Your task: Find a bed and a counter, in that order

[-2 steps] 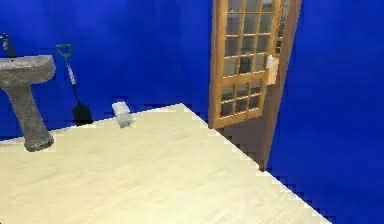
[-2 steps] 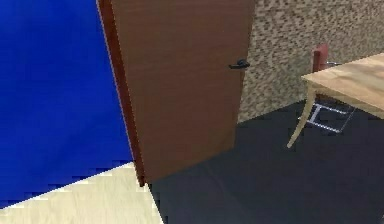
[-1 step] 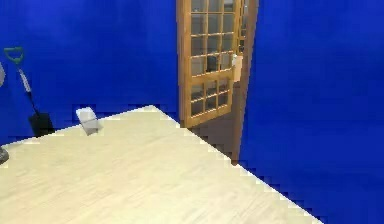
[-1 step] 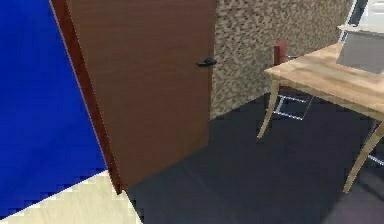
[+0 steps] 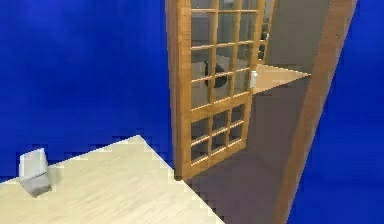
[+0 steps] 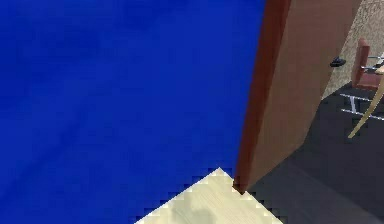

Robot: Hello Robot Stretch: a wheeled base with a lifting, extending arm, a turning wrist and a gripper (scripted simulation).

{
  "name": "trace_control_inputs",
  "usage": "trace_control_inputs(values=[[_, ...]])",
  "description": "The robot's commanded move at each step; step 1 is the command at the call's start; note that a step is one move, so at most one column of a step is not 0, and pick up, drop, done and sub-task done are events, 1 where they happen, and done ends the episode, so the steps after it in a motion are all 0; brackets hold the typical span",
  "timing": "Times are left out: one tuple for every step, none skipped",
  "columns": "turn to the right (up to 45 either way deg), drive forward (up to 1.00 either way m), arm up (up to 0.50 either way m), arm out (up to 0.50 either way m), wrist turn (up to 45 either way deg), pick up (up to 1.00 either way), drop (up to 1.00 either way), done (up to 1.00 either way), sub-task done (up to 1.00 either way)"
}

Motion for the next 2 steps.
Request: trace_control_inputs(values=[[6.0, 0.00, 0.00, 0.00, 0.0, 0.00, 0.00, 0.00, 0.00], [0.0, 0.65, 0.00, 0.00, 0.0, 0.00, 0.00, 0.00, 0.00]])
